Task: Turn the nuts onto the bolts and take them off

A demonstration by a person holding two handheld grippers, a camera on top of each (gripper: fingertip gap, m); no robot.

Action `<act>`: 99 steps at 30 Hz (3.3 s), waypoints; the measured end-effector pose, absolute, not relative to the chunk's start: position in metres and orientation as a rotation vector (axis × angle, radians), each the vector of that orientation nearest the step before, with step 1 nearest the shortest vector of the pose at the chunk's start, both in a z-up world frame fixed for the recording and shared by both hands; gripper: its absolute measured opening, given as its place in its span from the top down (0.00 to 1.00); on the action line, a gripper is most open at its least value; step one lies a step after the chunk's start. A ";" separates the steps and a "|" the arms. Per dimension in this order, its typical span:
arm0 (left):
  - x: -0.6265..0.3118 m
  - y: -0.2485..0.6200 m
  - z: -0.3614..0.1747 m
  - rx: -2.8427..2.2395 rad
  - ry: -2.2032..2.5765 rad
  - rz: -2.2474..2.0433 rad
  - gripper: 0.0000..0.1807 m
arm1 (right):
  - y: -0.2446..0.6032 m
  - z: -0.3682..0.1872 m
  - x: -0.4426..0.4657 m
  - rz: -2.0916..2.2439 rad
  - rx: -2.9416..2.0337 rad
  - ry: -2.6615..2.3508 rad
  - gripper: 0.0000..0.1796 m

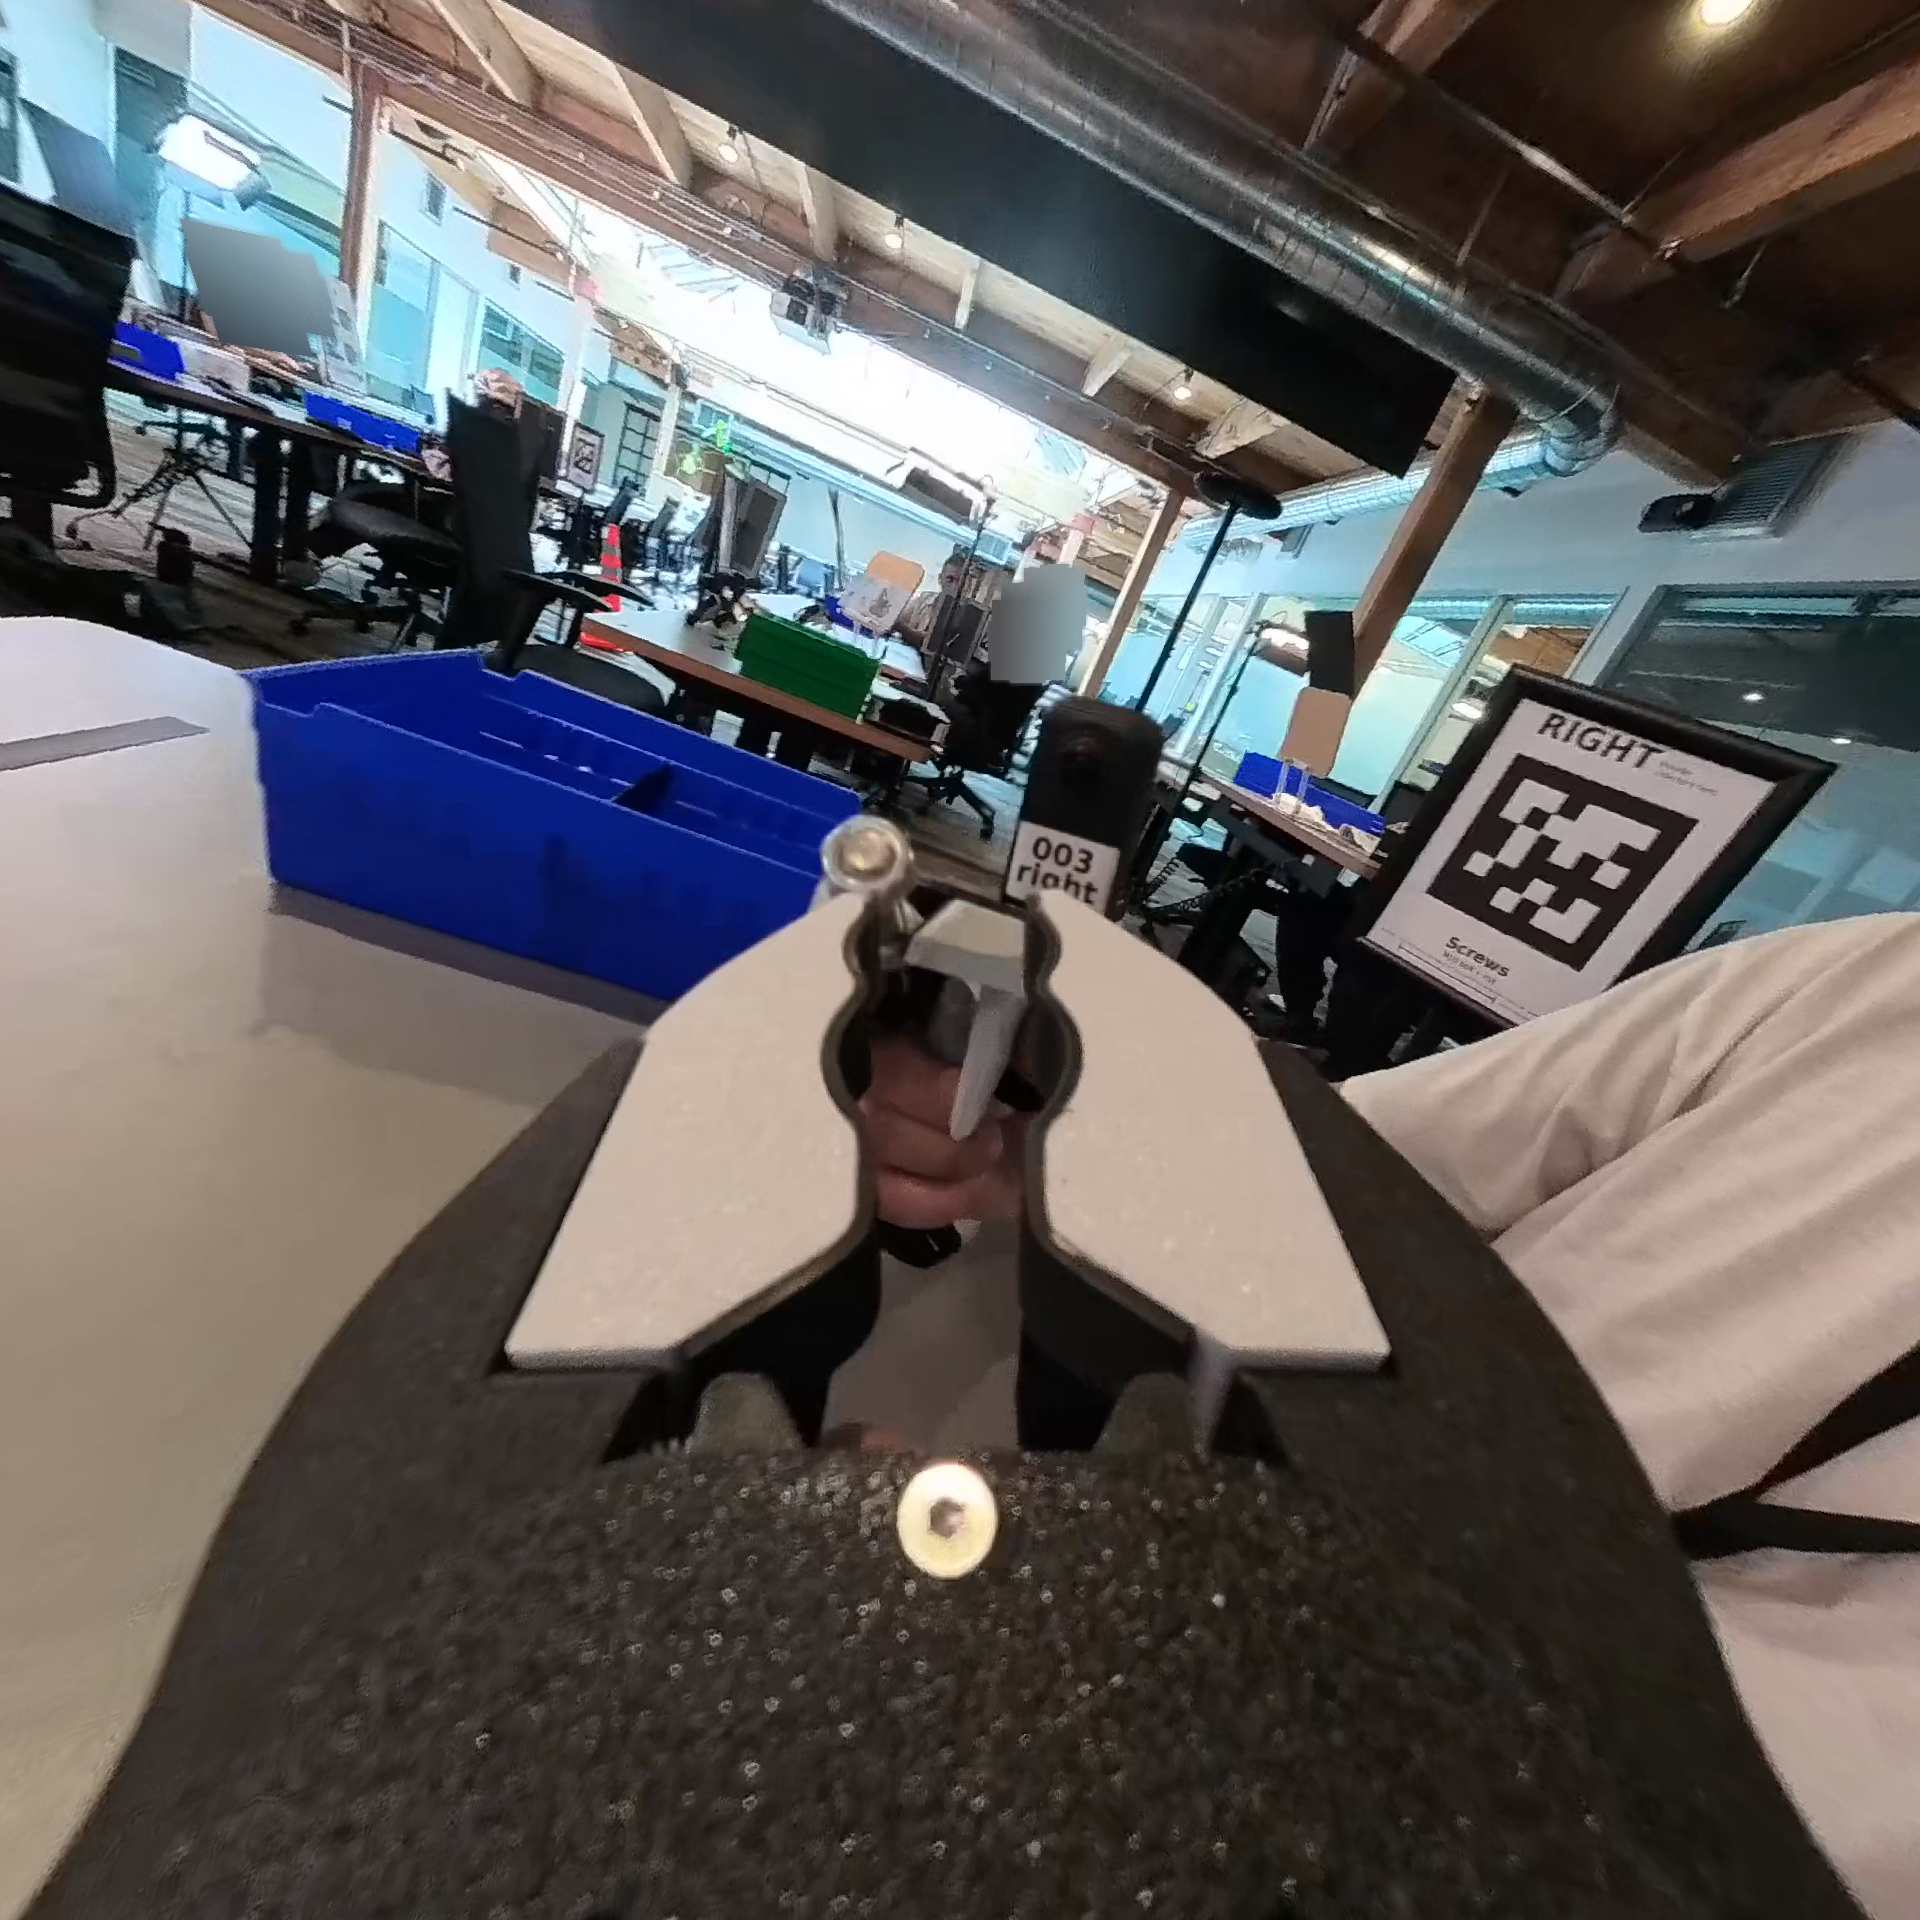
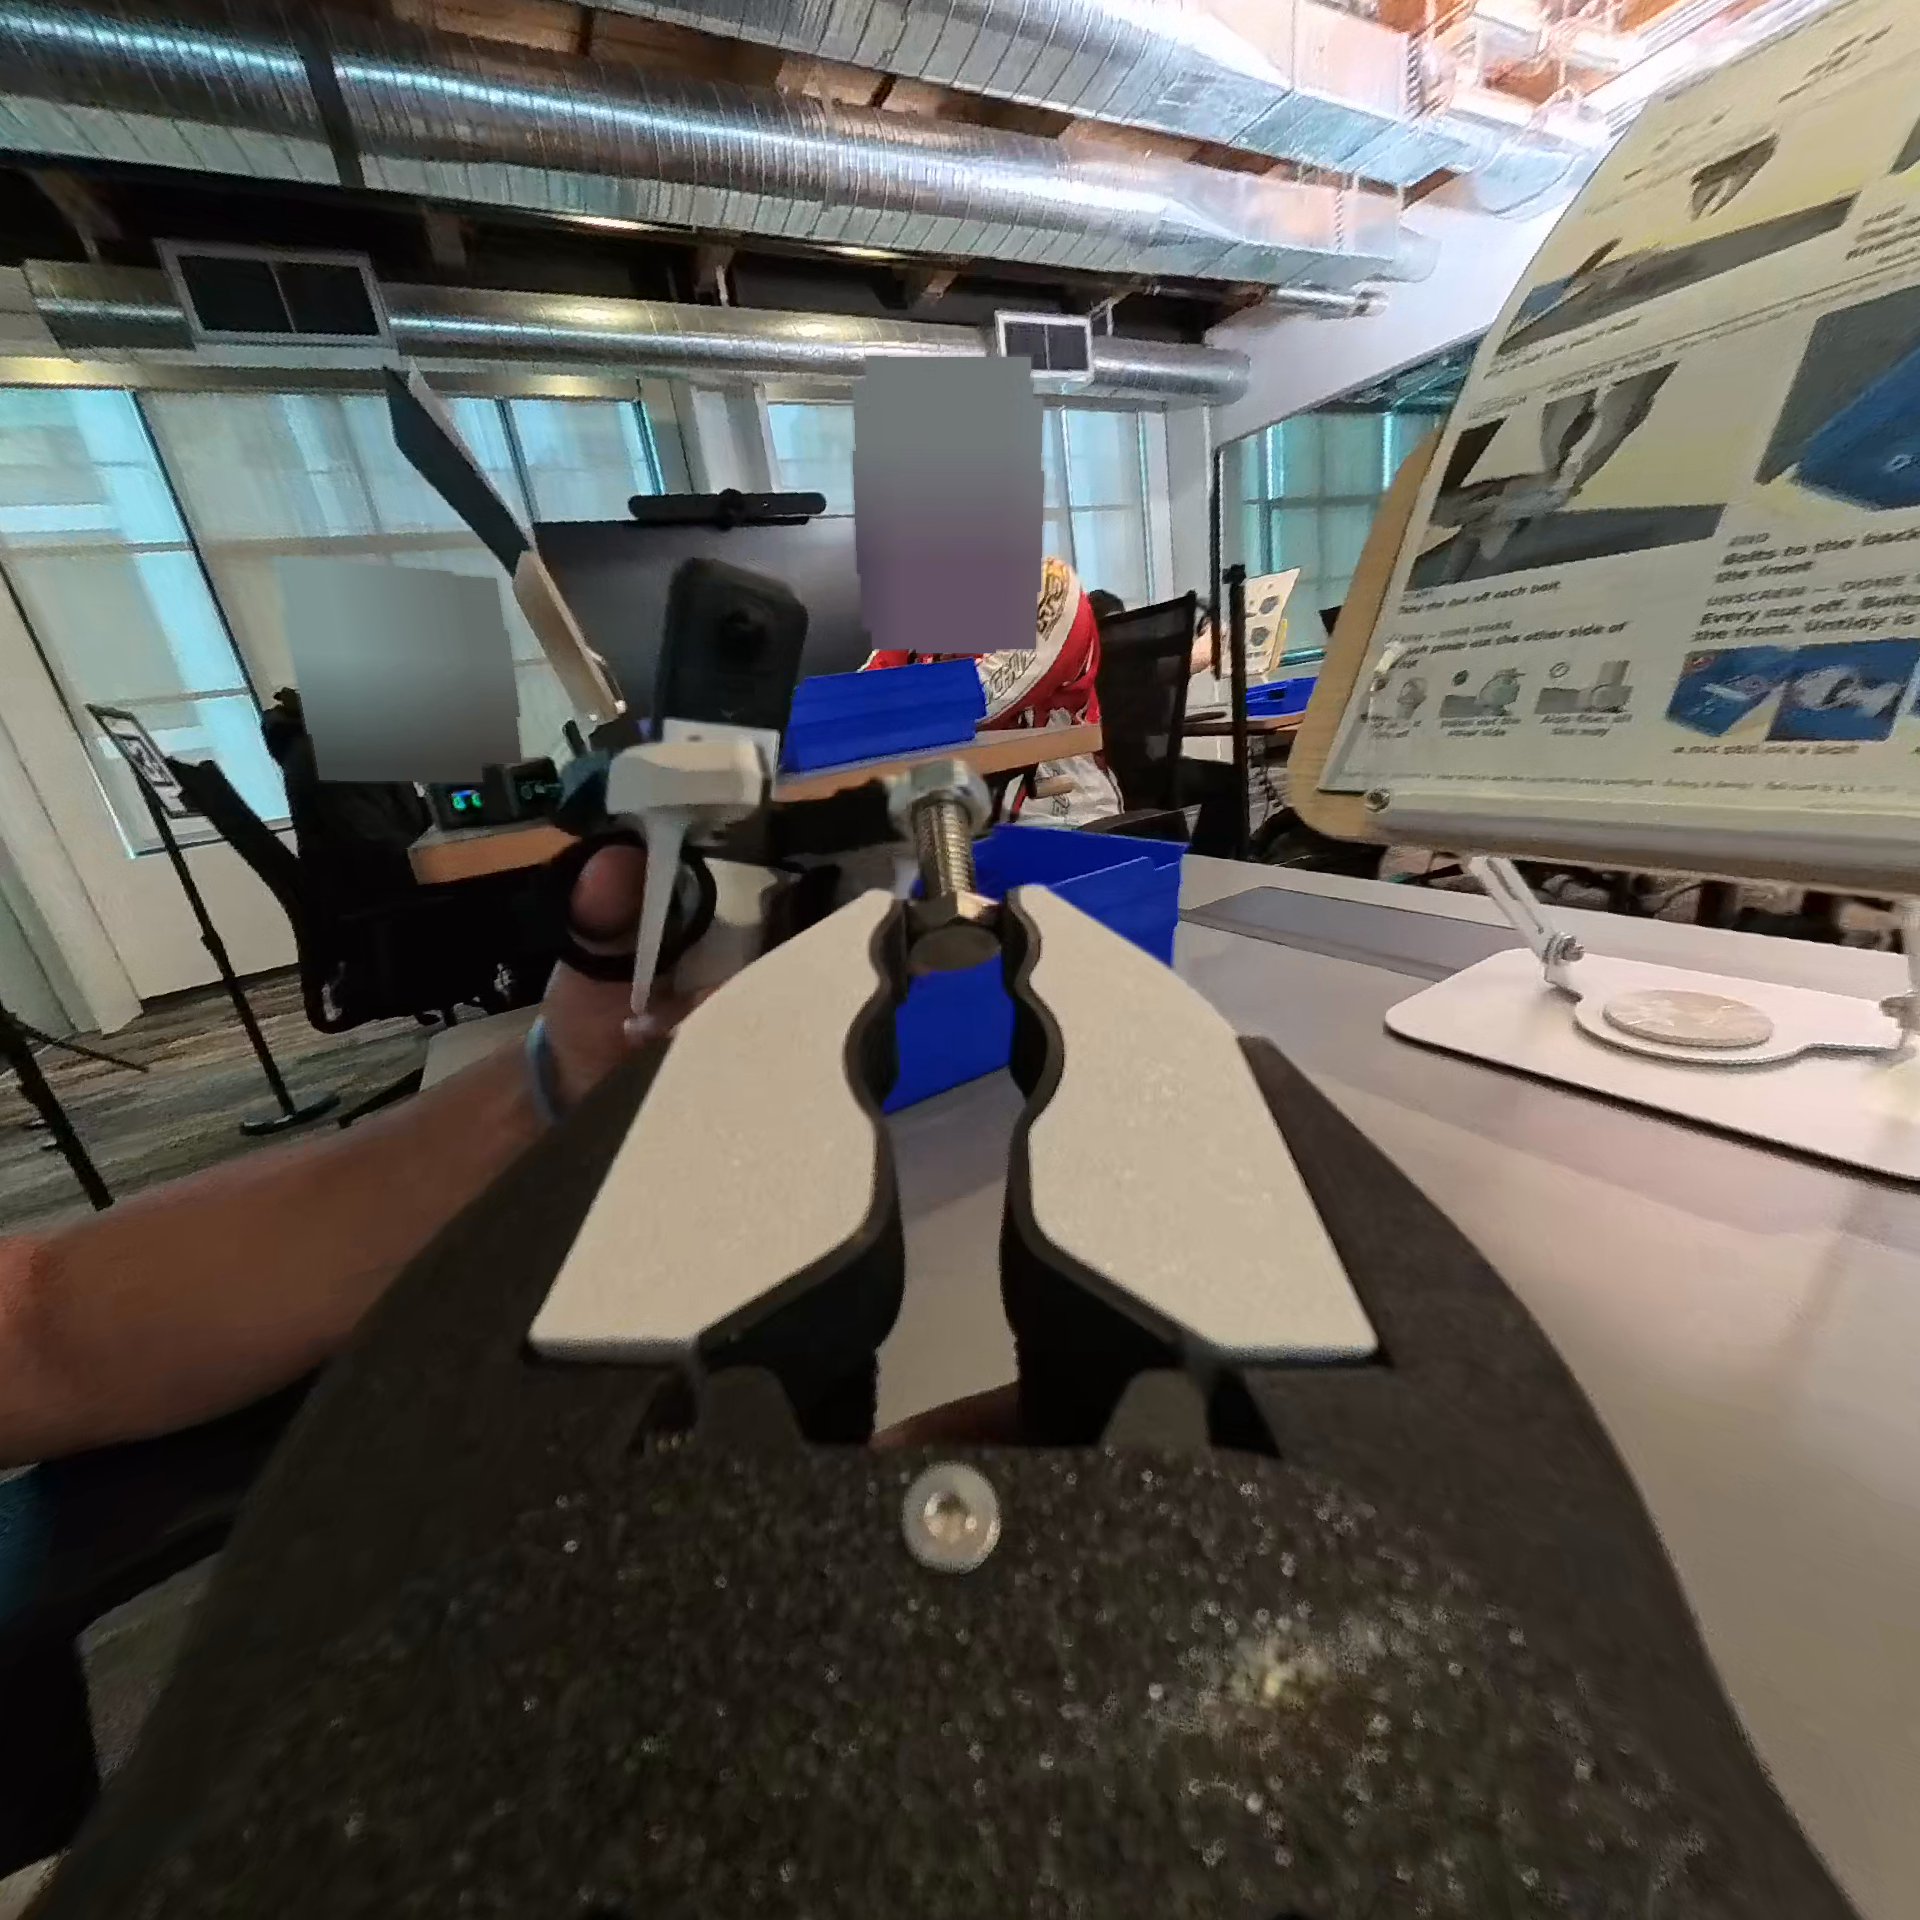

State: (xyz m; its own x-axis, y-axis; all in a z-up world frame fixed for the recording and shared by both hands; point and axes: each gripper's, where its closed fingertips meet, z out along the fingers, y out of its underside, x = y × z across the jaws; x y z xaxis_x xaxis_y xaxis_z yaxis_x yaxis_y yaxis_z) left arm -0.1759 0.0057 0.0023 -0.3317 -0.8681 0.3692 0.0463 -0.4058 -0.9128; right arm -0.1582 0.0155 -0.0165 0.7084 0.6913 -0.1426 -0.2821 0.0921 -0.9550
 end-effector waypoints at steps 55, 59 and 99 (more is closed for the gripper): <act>-0.172 0.006 -0.003 -1.262 1.152 -1.740 0.76 | 0.013 -0.027 -0.175 0.783 -1.359 -0.489 0.91; -0.173 0.003 -0.002 -1.247 1.166 -1.763 0.80 | 0.020 -0.010 -0.148 0.772 -1.325 -0.390 0.91; -0.170 0.020 -0.011 -1.327 1.113 -1.688 0.77 | 0.020 -0.021 -0.152 0.792 -1.330 -0.378 0.91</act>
State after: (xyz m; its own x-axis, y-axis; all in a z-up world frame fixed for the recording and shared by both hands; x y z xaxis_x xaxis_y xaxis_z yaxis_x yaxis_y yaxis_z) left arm -0.1697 0.0201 -0.0106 -0.2232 -0.9036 0.3656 0.0203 -0.3793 -0.9251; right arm -0.1520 0.0199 -0.0206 0.6898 0.6994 -0.1870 -0.2943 0.0350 -0.9551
